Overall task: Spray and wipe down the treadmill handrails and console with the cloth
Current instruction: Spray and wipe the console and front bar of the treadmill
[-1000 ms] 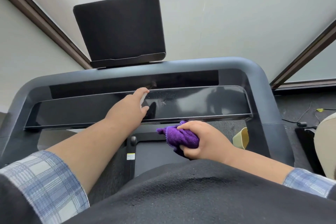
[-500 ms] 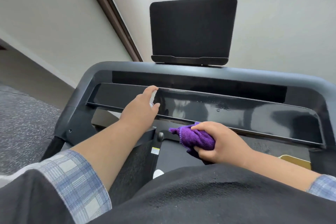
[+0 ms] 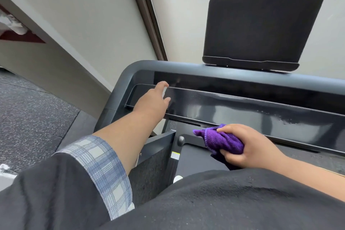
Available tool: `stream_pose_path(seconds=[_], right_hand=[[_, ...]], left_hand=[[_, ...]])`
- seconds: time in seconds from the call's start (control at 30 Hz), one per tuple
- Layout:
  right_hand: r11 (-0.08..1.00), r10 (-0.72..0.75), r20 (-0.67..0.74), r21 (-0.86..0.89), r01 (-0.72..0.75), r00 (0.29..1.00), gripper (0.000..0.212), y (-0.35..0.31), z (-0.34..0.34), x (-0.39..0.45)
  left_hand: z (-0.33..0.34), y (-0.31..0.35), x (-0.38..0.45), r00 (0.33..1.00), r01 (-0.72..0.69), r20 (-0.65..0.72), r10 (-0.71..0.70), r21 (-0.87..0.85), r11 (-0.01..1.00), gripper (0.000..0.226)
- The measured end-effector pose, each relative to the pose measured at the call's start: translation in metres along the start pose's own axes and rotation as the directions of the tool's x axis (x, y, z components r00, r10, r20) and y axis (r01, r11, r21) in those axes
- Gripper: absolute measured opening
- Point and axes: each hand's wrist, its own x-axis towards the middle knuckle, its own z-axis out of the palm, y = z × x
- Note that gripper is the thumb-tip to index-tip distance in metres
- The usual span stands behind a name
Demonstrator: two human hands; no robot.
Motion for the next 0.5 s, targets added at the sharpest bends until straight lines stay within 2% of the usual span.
stream_pose_path(seconds=[0.13,0.27,0.5], right_hand=[[0.998,0.06,-0.059,0.026,-0.058,0.996,0.055,-0.014,0.01,0.014],[0.99,0.138,-0.124,0.051,-0.133,0.983,0.051,-0.022,0.015,0.018],[0.941,0.321,-0.234,0.184,-0.283,0.918,0.042,-0.015,0.004,-0.009]], left_hand=[[0.002,-0.008,-0.001,0.999,-0.044,0.015,0.046,-0.097,0.994,0.046],[0.008,0.001,-0.012,0.987,-0.141,0.045,0.154,-0.223,0.965,0.049],[0.03,0.054,-0.03,0.908,-0.345,0.118,0.403,-0.337,0.876,0.054]])
